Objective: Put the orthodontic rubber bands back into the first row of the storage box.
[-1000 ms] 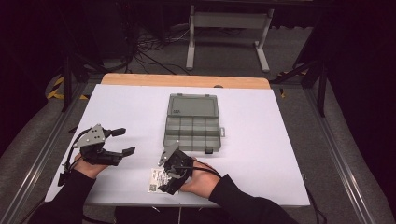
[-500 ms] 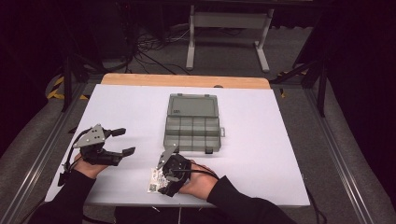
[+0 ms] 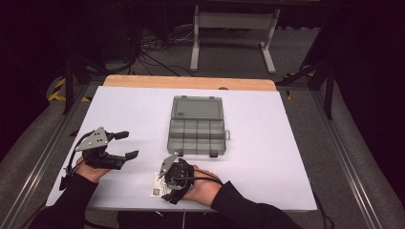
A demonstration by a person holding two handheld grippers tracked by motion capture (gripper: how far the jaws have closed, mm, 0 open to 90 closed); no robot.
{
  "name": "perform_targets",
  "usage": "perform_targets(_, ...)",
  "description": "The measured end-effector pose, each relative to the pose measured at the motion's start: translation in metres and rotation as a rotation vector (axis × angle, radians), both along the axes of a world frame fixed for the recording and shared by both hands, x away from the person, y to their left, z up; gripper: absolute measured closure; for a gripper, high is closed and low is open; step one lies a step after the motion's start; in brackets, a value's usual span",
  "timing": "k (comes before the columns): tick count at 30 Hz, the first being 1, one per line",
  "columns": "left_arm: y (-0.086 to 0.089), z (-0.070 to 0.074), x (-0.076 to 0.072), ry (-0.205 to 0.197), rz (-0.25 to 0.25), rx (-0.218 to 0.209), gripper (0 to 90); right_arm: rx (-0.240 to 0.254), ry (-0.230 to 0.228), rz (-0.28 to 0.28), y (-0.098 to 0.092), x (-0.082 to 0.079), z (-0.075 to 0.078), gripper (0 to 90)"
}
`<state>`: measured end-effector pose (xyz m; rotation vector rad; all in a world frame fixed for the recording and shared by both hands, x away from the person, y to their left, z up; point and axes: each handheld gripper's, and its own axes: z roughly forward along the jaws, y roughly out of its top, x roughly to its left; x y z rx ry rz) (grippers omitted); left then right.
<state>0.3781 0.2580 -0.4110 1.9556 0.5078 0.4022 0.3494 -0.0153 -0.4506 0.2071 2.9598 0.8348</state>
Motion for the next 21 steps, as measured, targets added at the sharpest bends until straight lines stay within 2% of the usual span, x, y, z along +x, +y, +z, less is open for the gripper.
perform_targets(5,-0.0004,-0.0003,0.0001,0.005,-0.003,-0.002,20.7,-0.003,-0.005,0.004,0.0005,-0.0017,0.0009,18.8)
perform_targets(9,-0.0008,-0.0006,0.0000,0.008,-0.002,-0.003,20.7,-0.006,-0.012,0.014,0.0007,-0.0036,0.0033,27.6)
perform_targets(13,-0.0010,-0.0005,0.0002,0.006,-0.005,0.001,20.6,-0.002,0.000,0.038,-0.0010,-0.0049,0.0061,43.8)
perform_targets(18,-0.0009,-0.0007,-0.0001,0.009,-0.002,-0.003,20.7,0.001,0.010,0.044,-0.0015,-0.0040,0.0078,58.3)
perform_targets(21,-0.0009,-0.0008,-0.0001,0.009,-0.003,-0.003,20.7,0.012,0.037,0.051,-0.0032,-0.0026,0.0085,69.7)
